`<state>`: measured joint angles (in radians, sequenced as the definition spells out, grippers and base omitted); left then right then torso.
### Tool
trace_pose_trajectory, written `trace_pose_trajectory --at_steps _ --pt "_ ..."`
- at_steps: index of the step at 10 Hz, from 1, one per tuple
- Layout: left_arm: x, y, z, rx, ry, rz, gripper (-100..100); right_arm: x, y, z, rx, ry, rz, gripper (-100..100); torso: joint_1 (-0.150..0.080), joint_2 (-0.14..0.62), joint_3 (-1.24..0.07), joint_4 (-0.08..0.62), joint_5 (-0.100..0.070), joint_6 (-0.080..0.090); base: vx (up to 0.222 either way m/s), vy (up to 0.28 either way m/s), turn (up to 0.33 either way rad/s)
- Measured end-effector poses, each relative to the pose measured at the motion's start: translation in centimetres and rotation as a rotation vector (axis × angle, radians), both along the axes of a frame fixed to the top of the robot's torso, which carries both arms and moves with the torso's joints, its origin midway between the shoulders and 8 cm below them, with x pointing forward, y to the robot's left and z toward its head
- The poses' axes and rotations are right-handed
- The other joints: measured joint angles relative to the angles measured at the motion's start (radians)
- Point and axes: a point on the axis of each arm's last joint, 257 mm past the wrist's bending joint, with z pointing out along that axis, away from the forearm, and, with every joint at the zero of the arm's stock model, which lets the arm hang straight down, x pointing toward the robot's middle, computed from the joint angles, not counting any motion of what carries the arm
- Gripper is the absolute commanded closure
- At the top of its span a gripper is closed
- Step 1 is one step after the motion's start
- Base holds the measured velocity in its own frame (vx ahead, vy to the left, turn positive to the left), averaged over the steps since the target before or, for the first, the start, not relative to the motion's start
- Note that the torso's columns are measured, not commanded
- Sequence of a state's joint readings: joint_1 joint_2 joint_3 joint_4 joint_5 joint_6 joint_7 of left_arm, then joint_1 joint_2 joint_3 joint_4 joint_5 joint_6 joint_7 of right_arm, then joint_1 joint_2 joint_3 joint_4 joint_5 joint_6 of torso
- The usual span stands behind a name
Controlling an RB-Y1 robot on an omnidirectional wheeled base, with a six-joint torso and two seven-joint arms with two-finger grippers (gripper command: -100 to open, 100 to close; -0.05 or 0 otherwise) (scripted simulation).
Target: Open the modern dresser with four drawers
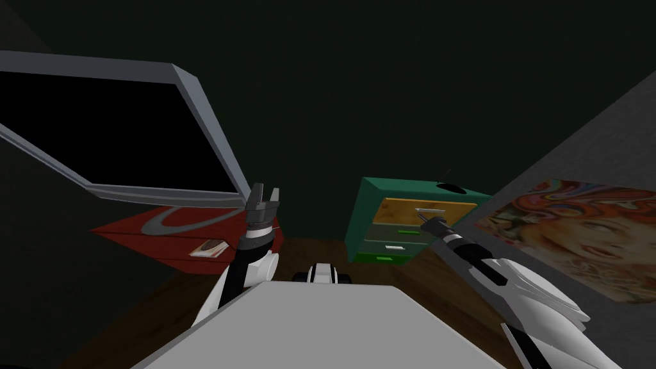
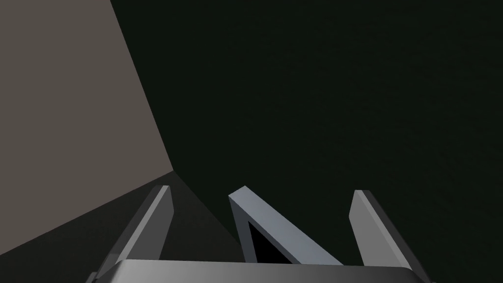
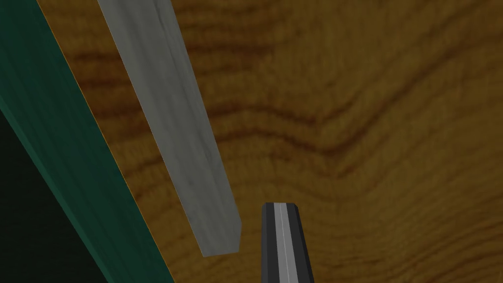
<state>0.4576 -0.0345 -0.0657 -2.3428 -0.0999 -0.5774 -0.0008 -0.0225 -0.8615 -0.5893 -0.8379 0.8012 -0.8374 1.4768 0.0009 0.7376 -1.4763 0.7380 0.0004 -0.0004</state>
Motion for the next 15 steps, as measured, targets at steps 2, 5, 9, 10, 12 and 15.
trace_pose_trajectory --at_steps 2,5,9,10,12,15 --pt "0.0 0.0 0.0 0.0 0.0 0.0 0 0.9 0.9 1.0 -0.02 -0.014 0.024 100 0.003 0.001 0.0 0.0 0.001 0.0 0.0 -0.029 -0.045" --pt "0.0 0.0 0.0 0.0 0.0 0.0 0 1.5 3.8 -1.2 0.002 0.03 0.038 100 -0.004 0.0 0.0 0.0 -0.001 0.0 0.005 -0.078 -0.073" --pt "0.0 0.0 0.0 0.0 0.0 0.0 0 2.3 5.8 -1.7 -0.006 0.043 0.059 100 -0.002 0.001 0.001 0.0 -0.001 0.001 -0.001 -0.039 -0.039" --pt "0.0 0.0 0.0 0.0 0.0 0.0 0 2.2 6.3 -2.6 0.003 0.058 0.054 100 -0.003 0.0 0.0 0.0 -0.001 0.0 0.006 -0.033 0.008" --pt "0.0 0.0 0.0 0.0 0.0 0.0 0 2.4 7.3 -1.9 -0.007 0.043 0.066 100 0.001 0.0 0.0 0.0 0.0 0.0 0.0 -0.006 0.006" --pt "0.0 0.0 0.0 0.0 0.0 0.0 0 2.5 8.8 -2.1 -0.012 0.042 0.08 100 -0.004 0.0 0.001 0.0 -0.002 0.001 0.005 -0.041 -0.053"
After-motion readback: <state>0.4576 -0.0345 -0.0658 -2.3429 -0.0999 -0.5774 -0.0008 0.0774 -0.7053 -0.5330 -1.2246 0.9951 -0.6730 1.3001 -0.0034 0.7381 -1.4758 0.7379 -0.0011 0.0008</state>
